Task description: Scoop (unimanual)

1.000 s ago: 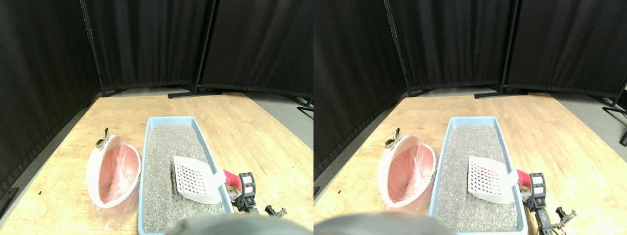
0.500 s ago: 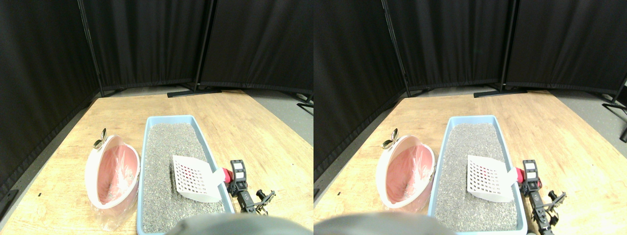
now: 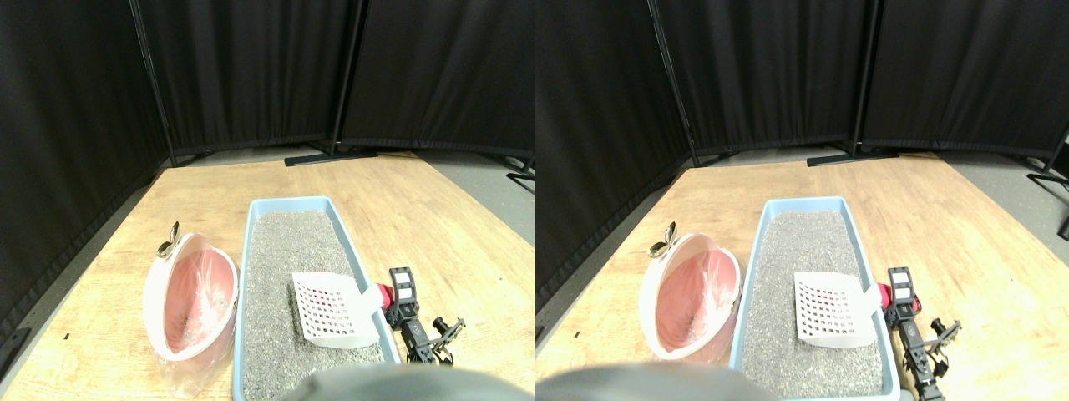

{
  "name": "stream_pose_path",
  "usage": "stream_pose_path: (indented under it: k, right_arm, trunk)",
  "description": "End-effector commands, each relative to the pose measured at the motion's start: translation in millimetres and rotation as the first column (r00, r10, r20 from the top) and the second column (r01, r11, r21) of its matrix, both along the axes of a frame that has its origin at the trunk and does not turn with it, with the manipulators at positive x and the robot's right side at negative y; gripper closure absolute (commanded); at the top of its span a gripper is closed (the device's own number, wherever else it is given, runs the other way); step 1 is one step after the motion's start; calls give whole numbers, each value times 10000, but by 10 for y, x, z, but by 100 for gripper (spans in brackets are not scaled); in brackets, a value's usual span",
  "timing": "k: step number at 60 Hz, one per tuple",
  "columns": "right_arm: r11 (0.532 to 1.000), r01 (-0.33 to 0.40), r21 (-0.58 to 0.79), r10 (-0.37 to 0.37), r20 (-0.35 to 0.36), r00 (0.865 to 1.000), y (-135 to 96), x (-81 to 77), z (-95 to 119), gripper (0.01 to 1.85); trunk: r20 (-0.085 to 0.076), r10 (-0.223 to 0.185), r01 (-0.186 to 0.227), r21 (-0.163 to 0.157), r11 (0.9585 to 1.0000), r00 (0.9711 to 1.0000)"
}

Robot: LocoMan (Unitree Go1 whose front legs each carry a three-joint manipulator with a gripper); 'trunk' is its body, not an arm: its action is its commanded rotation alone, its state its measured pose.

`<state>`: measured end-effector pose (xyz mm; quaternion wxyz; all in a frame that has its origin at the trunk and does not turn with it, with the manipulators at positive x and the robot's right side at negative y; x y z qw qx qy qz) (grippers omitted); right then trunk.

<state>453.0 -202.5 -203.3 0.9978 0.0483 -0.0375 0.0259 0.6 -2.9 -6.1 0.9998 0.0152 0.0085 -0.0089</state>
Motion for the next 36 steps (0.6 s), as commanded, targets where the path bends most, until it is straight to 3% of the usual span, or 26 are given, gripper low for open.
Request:
stream_pose_path:
  k: [1,3,15,24,36]
  right_arm:
    - [10000,53,63,-56,560,9984,13,4,89,157]
    - [9999,65,-100,-59,607,9981,15,4,91,181]
    - [9985,444,-317,-434,333,9985,8,-71,169,181]
    - [9973,273,-679,-235,568,9981,13,-125,257,181]
    - [9861,-48,-1660,301,1505,9882,-26,-245,457,181]
  trunk:
    - [142,-36,38,-94,9999,9999]
    - [142,-36,38,-94,9999,9999]
    - [84,-82,83,-121,9999,9999]
    - [87,-91,92,-133,9999,9999]
    - [96,-73,75,-177,9998,9999]
